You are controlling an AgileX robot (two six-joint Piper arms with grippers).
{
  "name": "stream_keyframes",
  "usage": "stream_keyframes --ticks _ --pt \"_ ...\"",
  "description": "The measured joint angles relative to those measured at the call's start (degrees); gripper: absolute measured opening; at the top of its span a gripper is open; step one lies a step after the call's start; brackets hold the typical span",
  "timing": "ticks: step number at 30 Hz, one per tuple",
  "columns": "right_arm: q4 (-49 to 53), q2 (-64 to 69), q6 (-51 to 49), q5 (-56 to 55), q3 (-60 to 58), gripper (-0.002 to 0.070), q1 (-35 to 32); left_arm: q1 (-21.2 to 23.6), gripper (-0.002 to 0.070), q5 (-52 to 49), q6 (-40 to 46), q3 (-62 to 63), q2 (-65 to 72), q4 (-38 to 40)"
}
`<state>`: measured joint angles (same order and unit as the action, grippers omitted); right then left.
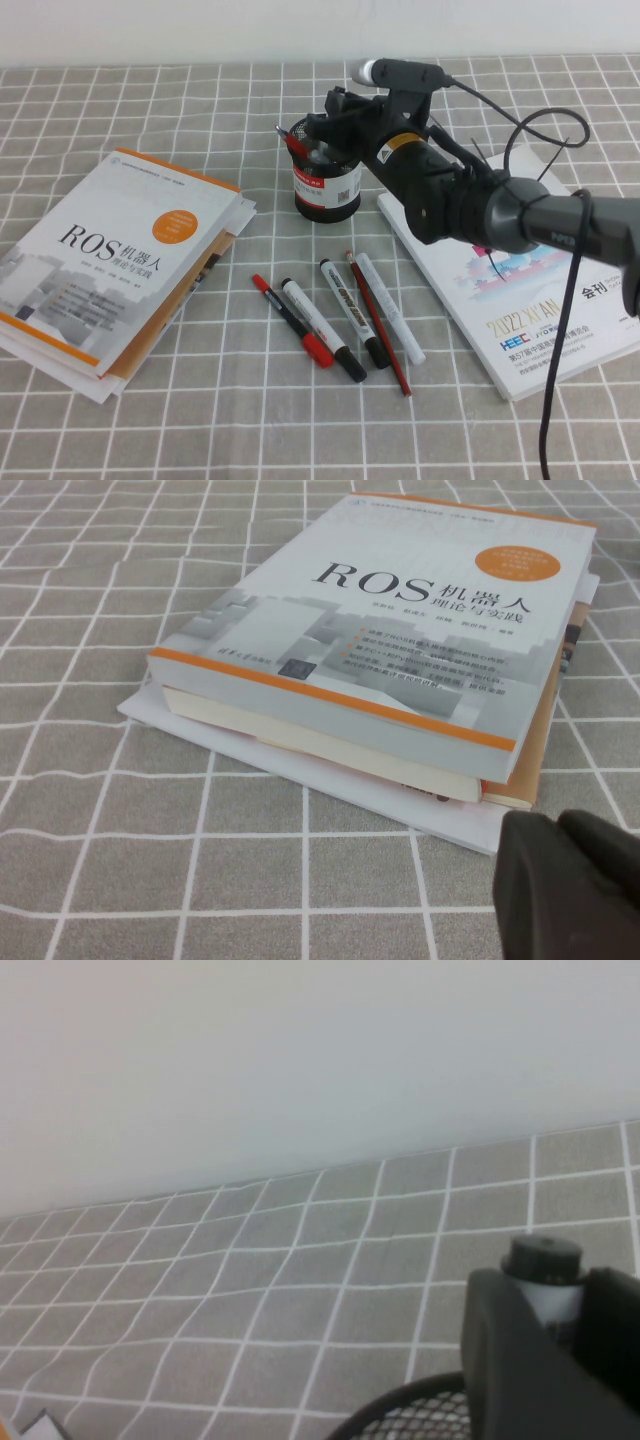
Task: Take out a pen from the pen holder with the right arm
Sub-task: 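Take a marker out of the pen holder and lay it on the table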
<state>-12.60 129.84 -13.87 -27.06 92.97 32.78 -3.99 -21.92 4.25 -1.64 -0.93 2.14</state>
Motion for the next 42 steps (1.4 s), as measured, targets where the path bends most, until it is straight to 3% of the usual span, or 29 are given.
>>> stream_keyframes --ticks 9,22,33,42 --pt "2.98 -5.02 2.58 2.13 0.00 0.0095 0.00 0.00 -0.0003 0.00 0.00 0.00 0.00 0.00" --pt "13.22 -20.11 4.77 14.66 0.00 0.0095 0.00 0.00 -0.0003 0.00 0.00 0.00 0.00 0.00" --pt "16.41 -35.74 4.86 47.33 0.00 0.0092 0.61 0.00 -0.0003 0.00 0.00 0.00 0.00 0.00" --pt "12.96 -34.41 5.74 77.91 0.00 0.0092 1.59 0.00 -0.0003 0.00 0.00 0.00 0.00 0.00"
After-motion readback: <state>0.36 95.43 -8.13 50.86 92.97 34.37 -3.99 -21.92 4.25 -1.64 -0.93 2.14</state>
